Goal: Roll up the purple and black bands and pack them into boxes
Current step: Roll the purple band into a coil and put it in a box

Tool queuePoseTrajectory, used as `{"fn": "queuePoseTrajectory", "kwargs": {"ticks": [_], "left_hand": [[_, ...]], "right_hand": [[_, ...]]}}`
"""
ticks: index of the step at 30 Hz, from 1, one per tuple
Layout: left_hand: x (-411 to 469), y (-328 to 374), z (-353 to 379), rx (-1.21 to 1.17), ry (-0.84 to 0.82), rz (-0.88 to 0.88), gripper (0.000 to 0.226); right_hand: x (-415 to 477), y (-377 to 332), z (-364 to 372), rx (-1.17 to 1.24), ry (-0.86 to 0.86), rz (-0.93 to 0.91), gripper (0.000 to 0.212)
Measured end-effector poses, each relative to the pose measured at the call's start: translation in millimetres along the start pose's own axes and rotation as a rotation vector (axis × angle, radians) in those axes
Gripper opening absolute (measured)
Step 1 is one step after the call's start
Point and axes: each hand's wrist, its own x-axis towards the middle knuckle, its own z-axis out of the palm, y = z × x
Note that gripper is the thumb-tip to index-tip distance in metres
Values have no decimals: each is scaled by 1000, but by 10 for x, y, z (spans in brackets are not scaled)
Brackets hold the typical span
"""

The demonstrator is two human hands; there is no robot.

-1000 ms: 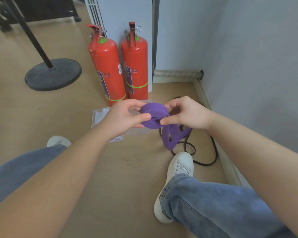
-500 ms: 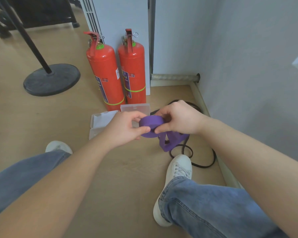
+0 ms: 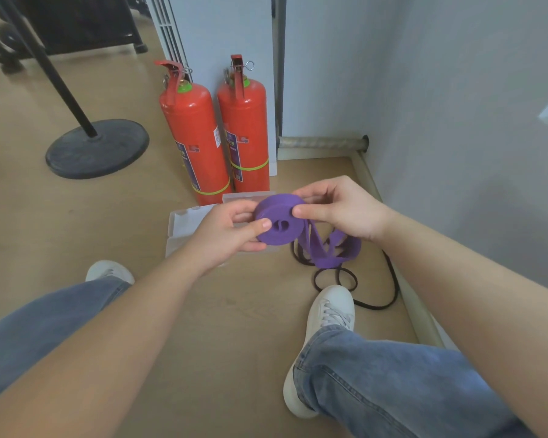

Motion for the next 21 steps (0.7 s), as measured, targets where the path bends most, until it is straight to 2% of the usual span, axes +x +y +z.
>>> {"fn": "queuePoseTrajectory", "kwargs": {"ticks": [4, 9, 12, 15, 18, 21], "left_hand": [[3, -3, -21, -22, 2, 2, 21], [17, -21, 13, -102, 10, -14, 29], [-1, -26, 14, -114, -32, -37, 30], [5, 3, -44, 41, -85, -52, 26], [28, 92, -96, 339, -67, 54, 33], [21, 177, -73, 371, -55, 83, 34]], "right_hand": [[21, -49, 27, -139, -20, -46, 17], [-7, -107, -2, -108, -24, -48, 21], [-13, -149, 17, -182, -20, -72, 21], [1, -171, 68, -358, 9, -133, 15], [5, -187, 100, -488, -12, -158, 16], [-1, -191, 137, -498, -49, -151, 20]]}}
